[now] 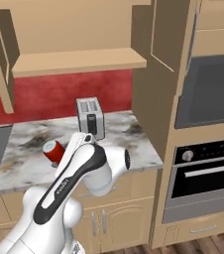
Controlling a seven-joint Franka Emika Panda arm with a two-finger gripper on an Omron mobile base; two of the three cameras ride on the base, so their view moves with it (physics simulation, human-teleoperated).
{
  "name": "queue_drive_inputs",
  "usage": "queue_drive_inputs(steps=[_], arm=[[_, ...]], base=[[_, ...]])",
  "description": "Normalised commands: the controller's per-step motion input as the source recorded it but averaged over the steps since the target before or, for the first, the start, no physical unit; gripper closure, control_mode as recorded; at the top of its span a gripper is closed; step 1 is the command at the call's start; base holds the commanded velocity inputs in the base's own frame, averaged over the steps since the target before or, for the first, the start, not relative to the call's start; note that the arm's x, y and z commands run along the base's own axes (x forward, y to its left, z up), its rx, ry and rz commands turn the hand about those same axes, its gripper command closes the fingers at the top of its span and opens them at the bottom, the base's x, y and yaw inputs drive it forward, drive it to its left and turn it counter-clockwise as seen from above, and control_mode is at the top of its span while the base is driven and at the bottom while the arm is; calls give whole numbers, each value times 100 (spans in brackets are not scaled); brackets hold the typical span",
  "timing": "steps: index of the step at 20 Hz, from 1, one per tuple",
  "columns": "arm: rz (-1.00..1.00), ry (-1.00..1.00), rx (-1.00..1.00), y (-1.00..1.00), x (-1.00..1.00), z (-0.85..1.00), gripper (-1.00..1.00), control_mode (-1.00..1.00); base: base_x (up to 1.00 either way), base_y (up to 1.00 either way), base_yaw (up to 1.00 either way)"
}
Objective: Pick the can from the counter and place it in the open cabinet.
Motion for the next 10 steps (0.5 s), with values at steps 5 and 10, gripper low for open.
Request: queue_drive_inputs(steps=[5, 10], arm=[[0, 0, 0, 0, 0, 0, 100, 100], [0, 0, 0, 0, 0, 0, 100, 100]], base=[[51, 6, 11], [67, 19, 9]])
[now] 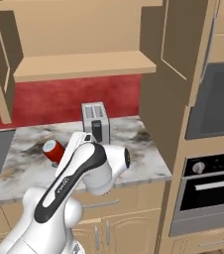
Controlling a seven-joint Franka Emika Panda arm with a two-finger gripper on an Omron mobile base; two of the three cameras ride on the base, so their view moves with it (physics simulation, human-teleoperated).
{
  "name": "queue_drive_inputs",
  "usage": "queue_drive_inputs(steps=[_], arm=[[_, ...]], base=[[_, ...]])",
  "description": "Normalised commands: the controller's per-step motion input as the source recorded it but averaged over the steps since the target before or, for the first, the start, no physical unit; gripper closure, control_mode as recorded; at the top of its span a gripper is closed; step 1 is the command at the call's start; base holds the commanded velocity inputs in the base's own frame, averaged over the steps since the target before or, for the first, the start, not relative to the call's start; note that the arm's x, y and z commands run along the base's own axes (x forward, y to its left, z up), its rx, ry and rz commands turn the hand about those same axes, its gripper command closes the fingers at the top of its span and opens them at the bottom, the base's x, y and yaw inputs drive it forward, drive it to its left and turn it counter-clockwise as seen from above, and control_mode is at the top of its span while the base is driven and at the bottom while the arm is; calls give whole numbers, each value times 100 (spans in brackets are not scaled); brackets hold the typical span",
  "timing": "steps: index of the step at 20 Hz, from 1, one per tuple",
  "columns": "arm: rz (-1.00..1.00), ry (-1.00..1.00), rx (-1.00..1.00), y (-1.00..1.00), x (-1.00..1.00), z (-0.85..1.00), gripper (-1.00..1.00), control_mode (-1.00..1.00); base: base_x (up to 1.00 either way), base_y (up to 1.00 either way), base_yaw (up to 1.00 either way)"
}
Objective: Pick the can from the counter and place it in the open cabinet.
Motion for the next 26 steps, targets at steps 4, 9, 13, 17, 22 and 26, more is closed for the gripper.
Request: queue_drive_inputs(steps=[4, 9, 13, 17, 22, 26], arm=[[0, 0, 0, 0, 0, 0, 100, 100], [0, 0, 0, 0, 0, 0, 100, 100], [0, 0, 0, 0, 0, 0, 100, 100], [0, 0, 0, 0, 0, 0, 100, 100], [0, 0, 0, 0, 0, 0, 100, 100], [0, 0, 0, 0, 0, 0, 100, 100]], base=[[62, 0, 13], [54, -3, 16], [54, -8, 21], [52, -16, 26], [49, -14, 28], [47, -14, 31]])
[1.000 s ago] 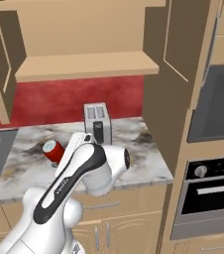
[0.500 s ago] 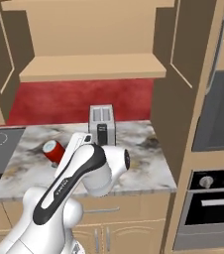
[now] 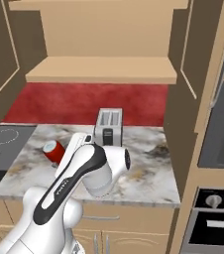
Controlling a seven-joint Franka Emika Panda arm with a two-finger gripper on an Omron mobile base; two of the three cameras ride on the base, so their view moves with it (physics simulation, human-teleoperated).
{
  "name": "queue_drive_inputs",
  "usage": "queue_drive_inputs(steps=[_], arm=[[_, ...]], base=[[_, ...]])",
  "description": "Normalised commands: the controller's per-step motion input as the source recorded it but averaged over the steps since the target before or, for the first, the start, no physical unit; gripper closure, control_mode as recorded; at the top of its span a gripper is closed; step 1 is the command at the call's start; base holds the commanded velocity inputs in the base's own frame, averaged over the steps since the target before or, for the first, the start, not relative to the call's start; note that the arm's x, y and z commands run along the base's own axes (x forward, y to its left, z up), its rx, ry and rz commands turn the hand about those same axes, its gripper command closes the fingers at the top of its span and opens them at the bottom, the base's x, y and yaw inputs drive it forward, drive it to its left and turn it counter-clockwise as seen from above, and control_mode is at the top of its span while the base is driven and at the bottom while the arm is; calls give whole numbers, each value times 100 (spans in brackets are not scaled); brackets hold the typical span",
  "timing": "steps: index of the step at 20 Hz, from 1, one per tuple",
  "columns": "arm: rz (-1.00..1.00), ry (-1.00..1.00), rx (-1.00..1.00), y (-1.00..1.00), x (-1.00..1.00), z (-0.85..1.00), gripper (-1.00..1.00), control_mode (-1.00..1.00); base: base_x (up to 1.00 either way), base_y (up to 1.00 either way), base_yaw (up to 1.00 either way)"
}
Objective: Pick the can from the counter and place it in the open cabinet.
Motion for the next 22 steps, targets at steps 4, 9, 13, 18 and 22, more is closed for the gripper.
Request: queue_drive_inputs(steps=[4, 9, 13, 18, 22], arm=[[0, 0, 0, 0, 0, 0, 100, 100], [0, 0, 0, 0, 0, 0, 100, 100], [0, 0, 0, 0, 0, 0, 100, 100], [0, 0, 0, 0, 0, 0, 100, 100], [0, 0, 0, 0, 0, 0, 100, 100]], base=[[44, -16, 32], [41, -17, 32], [35, -17, 31], [36, -7, 27], [13, 0, 11]])
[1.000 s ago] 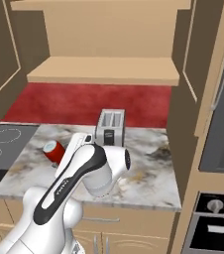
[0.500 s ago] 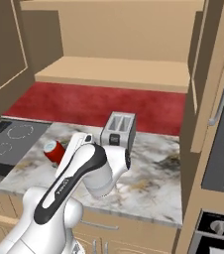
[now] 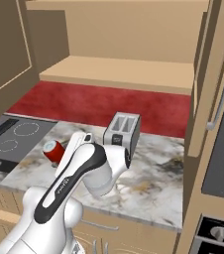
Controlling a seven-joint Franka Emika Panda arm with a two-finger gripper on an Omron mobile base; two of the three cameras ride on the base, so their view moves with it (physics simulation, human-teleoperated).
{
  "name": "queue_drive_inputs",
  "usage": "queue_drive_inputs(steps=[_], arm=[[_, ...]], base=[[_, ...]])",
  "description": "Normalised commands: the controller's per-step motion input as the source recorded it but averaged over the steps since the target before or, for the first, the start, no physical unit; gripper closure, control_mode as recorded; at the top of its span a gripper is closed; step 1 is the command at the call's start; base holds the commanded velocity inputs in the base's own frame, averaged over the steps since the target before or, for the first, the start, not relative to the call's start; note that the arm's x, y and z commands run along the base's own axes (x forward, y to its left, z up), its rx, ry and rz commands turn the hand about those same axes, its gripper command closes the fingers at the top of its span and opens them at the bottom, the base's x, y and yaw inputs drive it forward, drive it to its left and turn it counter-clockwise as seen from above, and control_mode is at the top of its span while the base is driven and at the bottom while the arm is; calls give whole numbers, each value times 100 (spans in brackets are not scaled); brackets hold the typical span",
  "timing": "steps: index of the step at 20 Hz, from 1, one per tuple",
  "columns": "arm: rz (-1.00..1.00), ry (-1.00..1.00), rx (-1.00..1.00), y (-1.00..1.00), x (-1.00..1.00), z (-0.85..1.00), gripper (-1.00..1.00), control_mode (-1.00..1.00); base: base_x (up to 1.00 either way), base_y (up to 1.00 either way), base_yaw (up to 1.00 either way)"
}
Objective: Pick the can from the counter and place it in the open cabinet.
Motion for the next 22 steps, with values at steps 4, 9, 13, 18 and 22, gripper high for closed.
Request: queue_drive_inputs(steps=[4, 9, 13, 18, 22], arm=[[2, 0, 0, 0, 0, 0, 100, -100], [-1, -1, 0, 0, 0, 1, 100, -100], [-10, 0, 0, 0, 0, 43, 100, -100], [-15, 0, 0, 1, -1, 70, 100, -100], [-20, 0, 0, 1, -1, 70, 100, -100]], base=[[0, 0, 1], [0, 0, 0], [0, 0, 0], [0, 0, 0], [0, 0, 0]])
